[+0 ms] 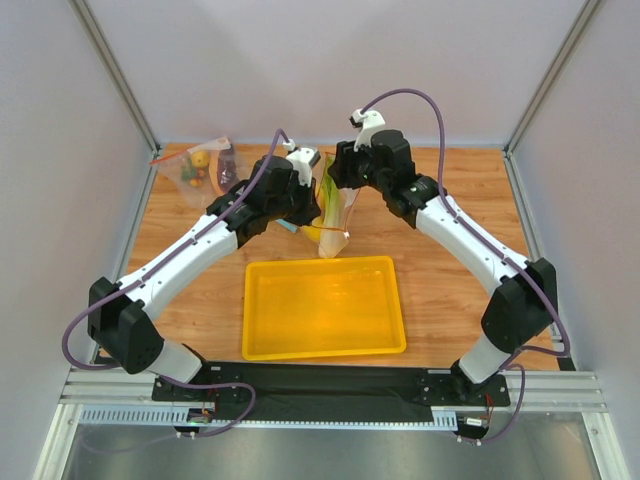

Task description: Open the zip-top bag and remove the fake food

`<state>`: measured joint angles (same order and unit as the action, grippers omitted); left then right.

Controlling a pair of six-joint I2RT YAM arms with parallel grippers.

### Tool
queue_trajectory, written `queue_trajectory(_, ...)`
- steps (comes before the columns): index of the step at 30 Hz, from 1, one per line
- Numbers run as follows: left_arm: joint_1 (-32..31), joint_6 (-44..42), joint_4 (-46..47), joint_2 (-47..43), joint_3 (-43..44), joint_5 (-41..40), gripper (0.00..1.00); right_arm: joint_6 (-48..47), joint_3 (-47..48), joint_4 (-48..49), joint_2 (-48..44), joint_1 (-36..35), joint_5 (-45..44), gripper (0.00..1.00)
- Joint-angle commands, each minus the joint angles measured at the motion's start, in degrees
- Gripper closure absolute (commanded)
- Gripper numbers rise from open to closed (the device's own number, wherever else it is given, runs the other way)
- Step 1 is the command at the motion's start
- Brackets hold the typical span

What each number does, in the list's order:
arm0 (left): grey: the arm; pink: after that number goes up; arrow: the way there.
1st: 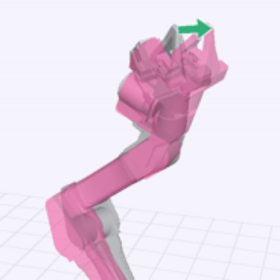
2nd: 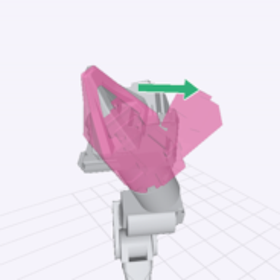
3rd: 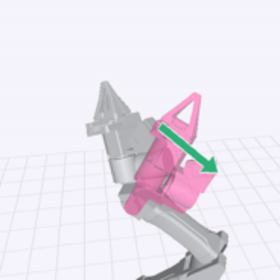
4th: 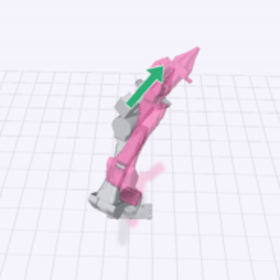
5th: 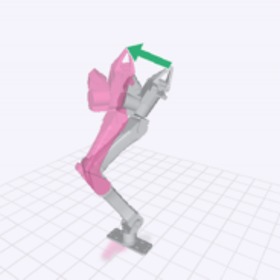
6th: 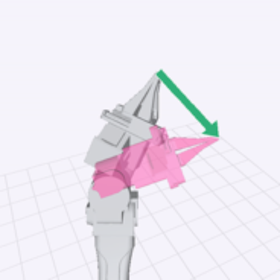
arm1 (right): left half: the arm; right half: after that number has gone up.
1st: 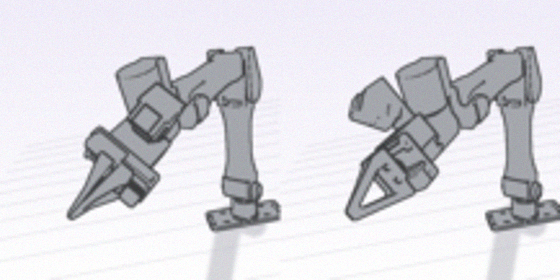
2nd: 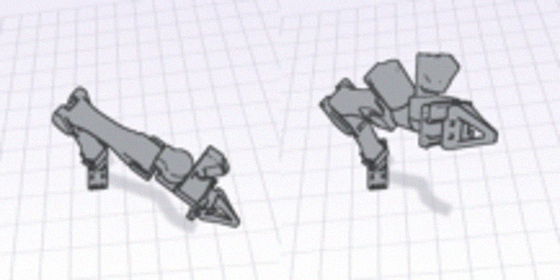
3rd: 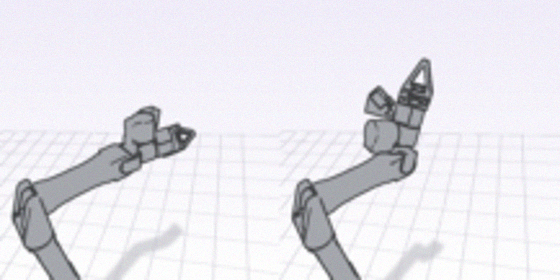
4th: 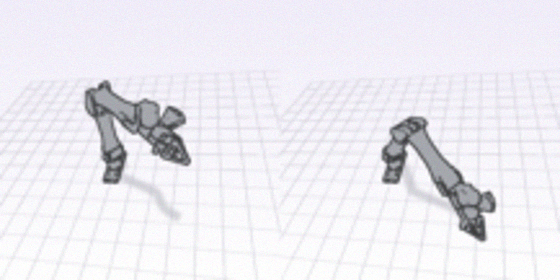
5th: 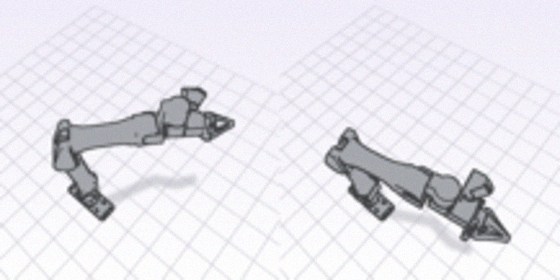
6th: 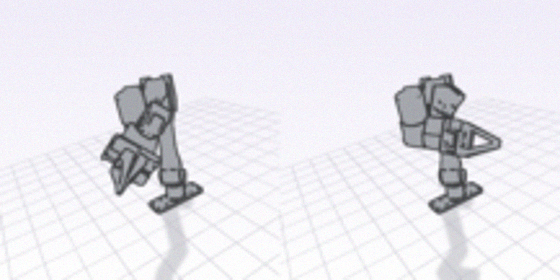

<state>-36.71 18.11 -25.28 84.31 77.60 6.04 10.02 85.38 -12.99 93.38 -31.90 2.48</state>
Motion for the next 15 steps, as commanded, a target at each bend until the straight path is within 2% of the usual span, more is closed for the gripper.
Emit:
queue_trajectory(1,0.0,0.0,2.0,-2.2,-0.3,2.0,1.0,-1.1,3.1,2.2,1.7,0.1,-0.5,0.5)
queue_trajectory(15,0.0,-0.3,2.4,-2.5,-0.4,3.7,1.0,-0.7,5.6,5.8,6.4,0.1,3.1,0.48)
